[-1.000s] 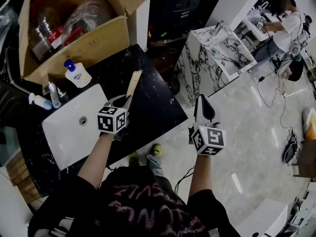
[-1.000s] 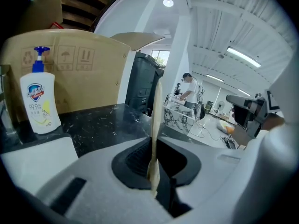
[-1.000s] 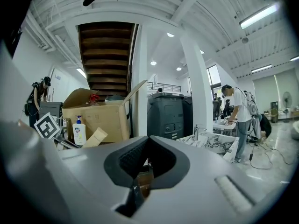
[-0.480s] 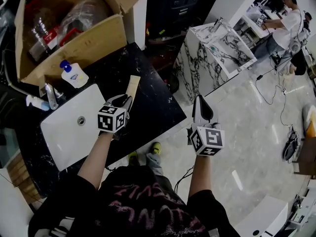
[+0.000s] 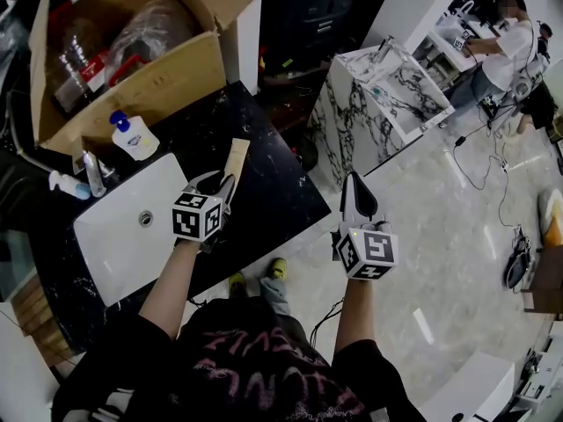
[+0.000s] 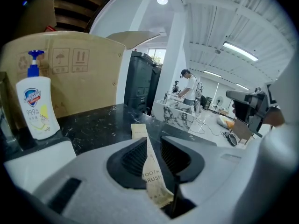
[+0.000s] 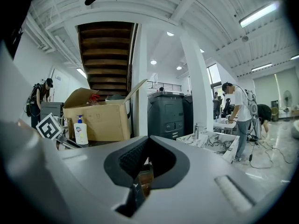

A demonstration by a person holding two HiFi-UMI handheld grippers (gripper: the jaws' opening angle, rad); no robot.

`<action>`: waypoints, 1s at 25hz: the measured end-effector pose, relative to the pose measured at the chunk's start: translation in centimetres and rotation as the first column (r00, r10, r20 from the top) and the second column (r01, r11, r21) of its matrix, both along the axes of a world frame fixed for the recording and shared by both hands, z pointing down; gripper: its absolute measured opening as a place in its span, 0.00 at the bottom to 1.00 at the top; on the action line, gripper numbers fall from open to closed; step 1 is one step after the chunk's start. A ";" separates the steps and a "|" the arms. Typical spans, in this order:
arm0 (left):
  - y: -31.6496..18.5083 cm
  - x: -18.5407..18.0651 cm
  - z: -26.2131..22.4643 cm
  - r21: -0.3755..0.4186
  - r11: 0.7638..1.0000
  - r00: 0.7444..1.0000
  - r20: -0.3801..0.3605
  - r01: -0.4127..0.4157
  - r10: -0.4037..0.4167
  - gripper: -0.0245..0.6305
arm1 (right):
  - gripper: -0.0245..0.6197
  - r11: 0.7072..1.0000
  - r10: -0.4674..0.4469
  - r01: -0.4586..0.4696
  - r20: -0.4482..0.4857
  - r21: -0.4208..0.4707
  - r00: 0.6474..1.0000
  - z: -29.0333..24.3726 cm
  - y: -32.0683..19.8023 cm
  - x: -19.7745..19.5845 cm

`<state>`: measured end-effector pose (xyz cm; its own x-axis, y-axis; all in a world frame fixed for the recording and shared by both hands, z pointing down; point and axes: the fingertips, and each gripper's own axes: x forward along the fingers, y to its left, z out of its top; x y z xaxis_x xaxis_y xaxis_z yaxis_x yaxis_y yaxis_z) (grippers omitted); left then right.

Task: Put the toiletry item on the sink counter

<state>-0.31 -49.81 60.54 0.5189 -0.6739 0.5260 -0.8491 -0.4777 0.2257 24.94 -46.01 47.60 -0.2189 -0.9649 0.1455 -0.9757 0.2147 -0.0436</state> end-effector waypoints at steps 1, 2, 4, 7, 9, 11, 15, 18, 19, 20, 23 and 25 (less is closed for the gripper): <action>0.1 -0.1 -0.3 0.008 1.000 1.000 0.000 0.003 -0.003 0.19 | 0.05 1.000 -0.001 0.001 0.001 0.002 1.000 -0.2 0.1 -0.1; 0.2 -0.3 -0.7 0.016 1.000 1.000 -0.002 0.008 -0.007 0.18 | 0.05 1.000 -0.002 0.002 0.002 0.005 1.000 -0.3 0.2 -0.2; 0.3 -0.6 -1.4 0.033 0.999 1.000 -0.006 0.017 -0.017 0.16 | 0.05 1.000 -0.004 0.004 0.005 0.012 1.000 -0.7 0.4 -0.4; 0.6 -1.3 -2.5 0.055 0.998 0.999 -0.006 0.031 -0.031 0.15 | 0.05 1.000 -0.008 0.008 0.008 0.023 1.000 -1.2 0.7 -0.8; 0.9 -1.7 -3.2 0.071 0.997 0.999 -0.009 0.038 -0.038 0.15 | 0.05 1.000 -0.009 0.009 0.009 0.030 1.000 -1.6 1.0 -1.0; 1.1 -2.0 -4.1 0.091 0.995 0.999 -0.011 0.045 -0.044 0.13 | 0.05 0.999 -0.009 0.009 0.012 0.038 1.000 -1.9 1.3 -1.2; 1.4 -2.8 -6.1 0.127 0.990 0.998 -0.013 0.062 -0.061 0.10 | 0.05 0.999 -0.012 0.011 0.013 0.053 1.000 -2.7 1.7 -1.5; 1.4 -2.9 -8.2 0.174 0.983 0.998 -0.010 0.059 -0.058 0.07 | 0.05 0.998 -0.012 0.011 0.014 0.066 1.000 -3.4 1.9 -1.6; 1.4 -3.0 -8.8 0.190 0.980 0.998 -0.005 0.056 -0.057 0.06 | 0.05 0.997 -0.013 0.012 0.014 0.072 1.000 -3.6 2.0 -1.6; 1.4 -3.0 -9.3 0.204 0.977 0.998 0.001 0.055 -0.056 0.05 | 0.05 0.997 -0.014 0.012 0.014 0.078 1.000 -3.8 2.0 -1.7; 1.6 -3.2 -10.5 0.228 0.972 0.998 0.000 0.056 -0.057 0.04 | 0.05 0.996 -0.019 0.018 0.012 0.090 1.000 -4.5 2.0 -1.9; 1.7 -3.3 -11.6 0.250 0.966 0.998 -0.004 0.058 -0.059 0.04 | 0.05 0.995 -0.021 0.020 0.011 0.097 1.000 -4.9 2.0 -1.9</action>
<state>-3.60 -48.10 48.99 0.4730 -0.8134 0.3387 -0.8778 -0.4680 0.1020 23.05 -43.96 42.71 -0.2397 -0.9696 0.0486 -0.9706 0.2383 -0.0330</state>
